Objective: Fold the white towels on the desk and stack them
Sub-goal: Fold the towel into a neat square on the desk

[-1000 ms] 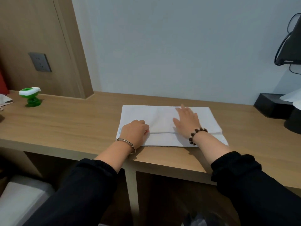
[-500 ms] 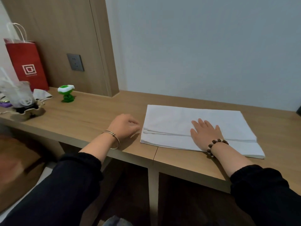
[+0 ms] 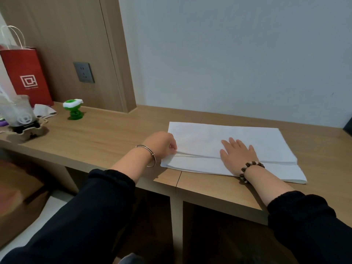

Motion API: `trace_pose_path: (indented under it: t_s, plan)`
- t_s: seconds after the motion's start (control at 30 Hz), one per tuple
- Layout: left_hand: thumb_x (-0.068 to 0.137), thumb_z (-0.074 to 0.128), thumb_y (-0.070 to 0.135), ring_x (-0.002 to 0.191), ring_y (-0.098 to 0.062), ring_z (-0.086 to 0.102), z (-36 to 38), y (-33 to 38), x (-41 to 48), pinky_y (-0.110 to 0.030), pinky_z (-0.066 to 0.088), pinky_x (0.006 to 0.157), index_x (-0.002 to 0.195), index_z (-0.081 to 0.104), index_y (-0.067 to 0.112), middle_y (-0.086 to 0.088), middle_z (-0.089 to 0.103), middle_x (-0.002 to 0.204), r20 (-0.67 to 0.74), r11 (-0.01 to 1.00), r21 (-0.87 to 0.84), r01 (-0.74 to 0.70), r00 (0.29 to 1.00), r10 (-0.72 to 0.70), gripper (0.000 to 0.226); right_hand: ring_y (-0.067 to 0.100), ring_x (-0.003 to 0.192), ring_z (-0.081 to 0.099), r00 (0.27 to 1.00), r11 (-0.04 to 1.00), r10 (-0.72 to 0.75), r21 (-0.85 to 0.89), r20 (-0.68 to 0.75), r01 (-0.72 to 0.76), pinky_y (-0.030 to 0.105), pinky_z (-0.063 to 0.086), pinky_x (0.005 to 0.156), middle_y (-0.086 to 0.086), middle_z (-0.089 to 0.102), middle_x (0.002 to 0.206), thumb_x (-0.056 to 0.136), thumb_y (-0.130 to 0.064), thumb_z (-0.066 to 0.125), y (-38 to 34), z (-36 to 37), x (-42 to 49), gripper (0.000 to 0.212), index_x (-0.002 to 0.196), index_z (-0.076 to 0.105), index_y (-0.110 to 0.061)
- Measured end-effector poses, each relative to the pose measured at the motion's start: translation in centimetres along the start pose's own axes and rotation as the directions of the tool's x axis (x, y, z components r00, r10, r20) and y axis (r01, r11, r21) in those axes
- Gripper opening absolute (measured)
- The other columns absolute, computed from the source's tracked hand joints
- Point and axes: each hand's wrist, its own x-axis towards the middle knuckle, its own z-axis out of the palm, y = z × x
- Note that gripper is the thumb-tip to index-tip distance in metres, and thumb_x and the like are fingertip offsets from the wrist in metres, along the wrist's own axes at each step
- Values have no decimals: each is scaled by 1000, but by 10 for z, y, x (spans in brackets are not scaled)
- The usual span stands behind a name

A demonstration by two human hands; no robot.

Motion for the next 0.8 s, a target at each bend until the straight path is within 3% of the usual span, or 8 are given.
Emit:
trace_pose_path:
  t_s: [0.2, 0.4, 0.5, 0.63, 0.73, 0.8]
  plan:
    - [88, 53, 16, 85, -23, 55, -4, -4, -7, -31, 40, 65, 83, 67, 15, 2, 62, 92, -75, 973, 200, -115, 988, 132, 15, 19, 147, 4, 1000, 1000, 3, -12, -7, -3, 49, 5, 116, -2, 4, 160, 99, -46, 11, -1, -1, 0, 55, 151, 11, -29]
    - [92, 42, 19, 80, -20, 45, 1, 5, -15, -29, 29, 59, 73, 56, 18, 3, 47, 82, 2, 914, 347, -210, 975, 223, 23, 19, 146, 4, 1000, 1000, 4, -5, -8, -4, 49, 5, 116, -2, 4, 160, 99, -45, 12, -1, -2, -2, 55, 151, 12, -28]
    - [95, 38, 26, 83, -23, 52, 1, 13, -10, -30, 34, 58, 83, 60, 15, -1, 57, 90, 58, 850, 481, -215, 975, 214, 28, 19, 147, 4, 1000, 1000, 2, 3, 1, -2, 49, 4, 116, -2, 3, 160, 99, -45, 12, -1, -3, -2, 55, 151, 11, -28]
    - [93, 38, 34, 71, -25, 51, -2, 27, -2, -26, 29, 53, 99, 59, 20, -2, 64, 91, 106, 808, 558, -192, 981, 160, 26, 19, 146, 4, 1000, 1000, -10, -5, 13, 10, 50, 6, 115, -2, 3, 160, 99, -45, 11, -1, -4, -3, 55, 151, 11, -28]
    - [94, 39, 35, 93, -25, 57, -1, 46, 9, -29, 35, 60, 110, 60, 22, -3, 62, 101, 131, 783, 557, -278, 960, 248, 29, 20, 146, 3, 999, 1000, -8, -6, 34, 8, 50, 5, 115, -2, 1, 160, 99, -45, 10, -1, -6, -3, 55, 151, 9, -27]
    - [94, 40, 30, 99, -26, 56, 4, 60, 17, -31, 38, 65, 110, 61, 19, -4, 59, 106, 145, 821, 484, -304, 953, 267, 28, 20, 147, 2, 999, 1000, -5, -6, 42, 6, 50, 4, 115, -2, 1, 160, 99, -45, 10, -1, -7, -3, 55, 151, 9, -28]
